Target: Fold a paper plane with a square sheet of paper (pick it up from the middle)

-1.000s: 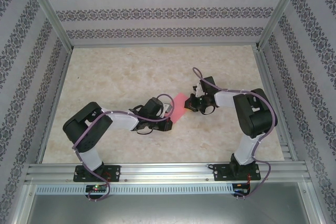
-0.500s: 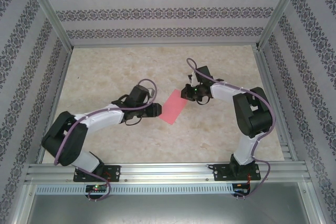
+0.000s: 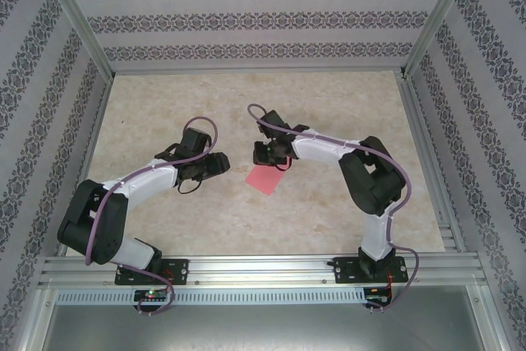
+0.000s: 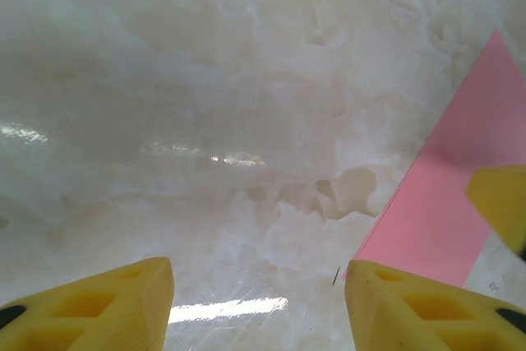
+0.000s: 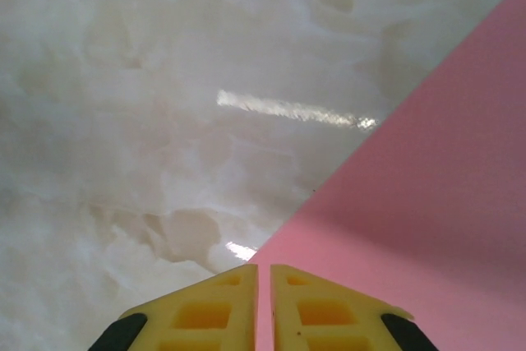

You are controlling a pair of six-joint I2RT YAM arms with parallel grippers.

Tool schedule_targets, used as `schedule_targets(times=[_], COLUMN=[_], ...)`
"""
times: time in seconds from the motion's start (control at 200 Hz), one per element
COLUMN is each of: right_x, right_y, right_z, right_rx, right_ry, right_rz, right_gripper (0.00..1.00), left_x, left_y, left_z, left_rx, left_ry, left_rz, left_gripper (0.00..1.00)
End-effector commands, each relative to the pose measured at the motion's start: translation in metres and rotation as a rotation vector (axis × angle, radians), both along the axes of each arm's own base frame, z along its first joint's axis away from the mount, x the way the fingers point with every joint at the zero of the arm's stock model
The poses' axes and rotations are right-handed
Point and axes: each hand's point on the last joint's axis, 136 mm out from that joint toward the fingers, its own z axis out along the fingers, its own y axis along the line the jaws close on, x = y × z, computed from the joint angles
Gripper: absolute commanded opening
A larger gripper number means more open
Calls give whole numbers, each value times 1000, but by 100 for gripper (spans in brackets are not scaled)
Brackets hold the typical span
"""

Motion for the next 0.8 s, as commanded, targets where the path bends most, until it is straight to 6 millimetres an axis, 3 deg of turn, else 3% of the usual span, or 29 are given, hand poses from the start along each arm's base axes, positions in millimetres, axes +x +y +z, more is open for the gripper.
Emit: schedule_targets(times=[0.0, 0.165, 0.295, 0.445, 0.55, 0.669, 0.794], right_x=[-6, -33, -67, -99, -83, -42, -18], right_y=[0, 2, 4, -4, 1, 12, -10], right_z=[-11, -27, -36, -37, -8, 42, 47], right_rx=[-68, -117, -115, -120, -43, 77, 13], right_ry=[17, 63, 117, 161, 83, -69, -120], right_rz=[10, 133, 251, 343, 278, 113, -29], right_gripper=[13, 12, 12, 12, 17, 36, 41], left_x=[-6, -5, -4, -6, -8, -12, -19], left_y=[9, 6, 4, 1, -5, -13, -22], left_z=[-8, -4, -3, -4, -5, -2, 0], left_rx=[16, -6, -21, -32, -46, -58, -78], left_ry=[52, 44, 45, 54, 62, 71, 79], left_rz=[48, 49, 53, 42, 16, -12, -41], left_gripper=[59, 59, 60, 64, 67, 70, 76])
